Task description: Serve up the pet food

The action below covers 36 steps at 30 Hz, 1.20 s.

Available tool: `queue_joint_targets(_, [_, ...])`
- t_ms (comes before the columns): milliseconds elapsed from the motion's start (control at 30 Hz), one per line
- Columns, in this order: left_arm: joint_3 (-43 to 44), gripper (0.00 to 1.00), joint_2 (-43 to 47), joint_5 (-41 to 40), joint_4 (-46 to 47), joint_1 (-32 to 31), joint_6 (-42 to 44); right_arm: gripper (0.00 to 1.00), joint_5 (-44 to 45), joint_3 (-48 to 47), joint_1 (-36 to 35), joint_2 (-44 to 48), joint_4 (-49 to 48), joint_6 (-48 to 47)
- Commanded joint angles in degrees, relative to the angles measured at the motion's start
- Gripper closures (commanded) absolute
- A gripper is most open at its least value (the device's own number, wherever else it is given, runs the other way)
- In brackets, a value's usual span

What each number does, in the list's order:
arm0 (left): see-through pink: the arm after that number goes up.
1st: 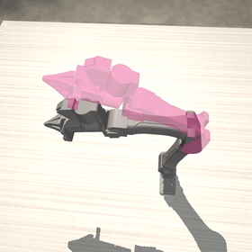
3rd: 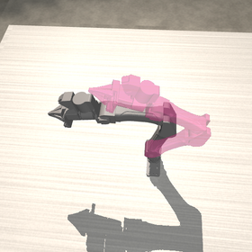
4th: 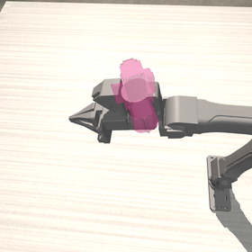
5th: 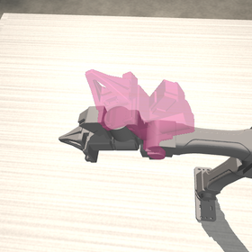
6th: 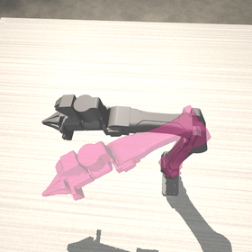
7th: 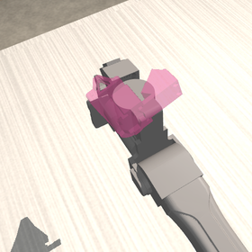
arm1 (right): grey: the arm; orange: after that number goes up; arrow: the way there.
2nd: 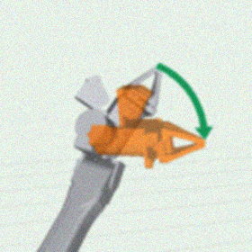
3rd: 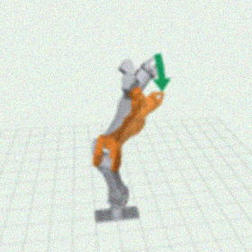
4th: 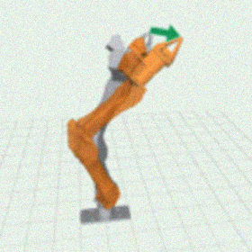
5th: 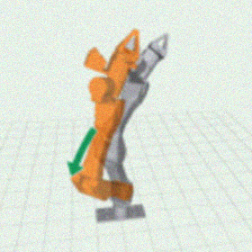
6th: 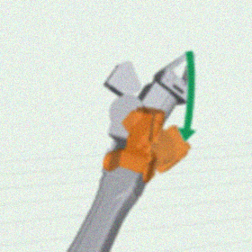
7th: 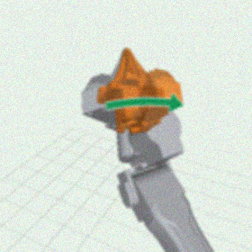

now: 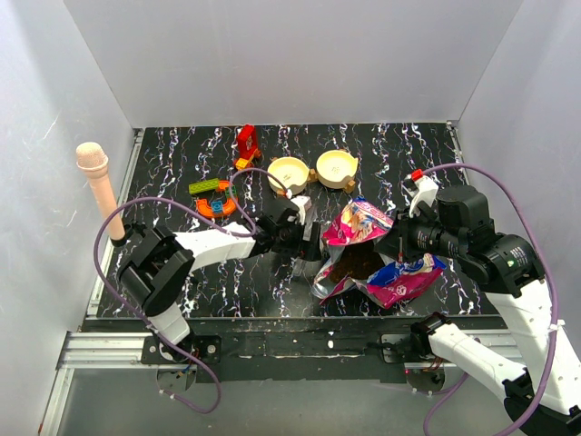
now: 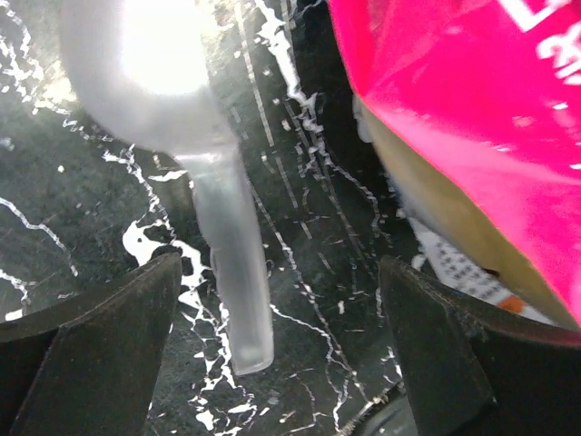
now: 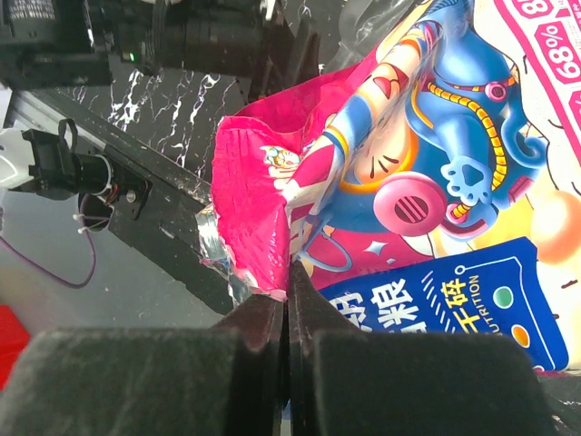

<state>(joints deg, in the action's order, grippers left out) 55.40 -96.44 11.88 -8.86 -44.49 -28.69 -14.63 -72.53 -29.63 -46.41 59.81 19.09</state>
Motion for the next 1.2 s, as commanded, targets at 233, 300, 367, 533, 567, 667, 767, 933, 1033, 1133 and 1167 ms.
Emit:
queue_joint_targets(233, [-1.2, 0.36, -3.8, -21.6, 4.5, -6.8, 2.8, 0.99, -5.1, -2.1, -0.3, 2.6, -7.1, 3.1])
queue_joint_targets(300, [-2.2, 0.39, -3.9, -22.9, 6.0, -8.0, 2.8, 0.99, -5.0, -2.0, -0.3, 2.6, -7.0, 3.1])
queue_joint_targets(367, [-3.4, 0.39, -3.7, -25.0, 7.4, -9.3, 3.1, 0.99, -5.1, -2.1, -0.3, 2.4, -6.8, 3.1])
queue_joint_targets(533, [-7.2, 0.44, -4.2, -30.1, 12.0, -11.0, 2.8, 0.99, -5.2, -1.6, -0.3, 2.5, -6.6, 3.5])
queue_joint_targets(567, [-8.1, 0.46, -4.2, -31.4, 12.6, -11.2, 2.7, 0.99, -5.1, -1.6, -0.3, 2.3, -6.5, 3.5])
queue_joint_targets(667, [-10.2, 0.56, -4.5, -33.7, 15.0, -11.6, 2.3, 0.99, -4.5, -2.2, -0.3, 1.9, -6.1, 3.5])
queue_joint_targets(767, [-10.7, 0.71, -4.8, -33.2, 16.2, -11.5, 2.1, 0.99, -3.0, -3.3, -0.3, 1.6, -5.6, 3.5])
queue_joint_targets(933, [-6.0, 0.96, 0.3, -21.8, 6.0, -10.8, 2.2, 0.99, -0.3, -5.2, -0.3, 0.8, -5.5, 1.0])
queue_joint_targets(1033, [-2.1, 1.00, 11.0, -8.5, -5.1, -8.4, -2.0, 0.99, 2.0, -6.7, -0.3, -0.1, -5.1, -2.9])
queue_joint_targets(1133, [4.0, 1.00, 20.5, 1.7, -18.2, -5.7, -7.4, 0.99, 4.5, -7.5, -0.3, -1.0, -6.4, -6.1])
queue_joint_targets(1167, [6.5, 1.00, 22.4, 3.1, -21.8, -5.0, -8.7, 0.99, 5.3, -7.7, -0.3, -1.2, -7.2, -7.0])
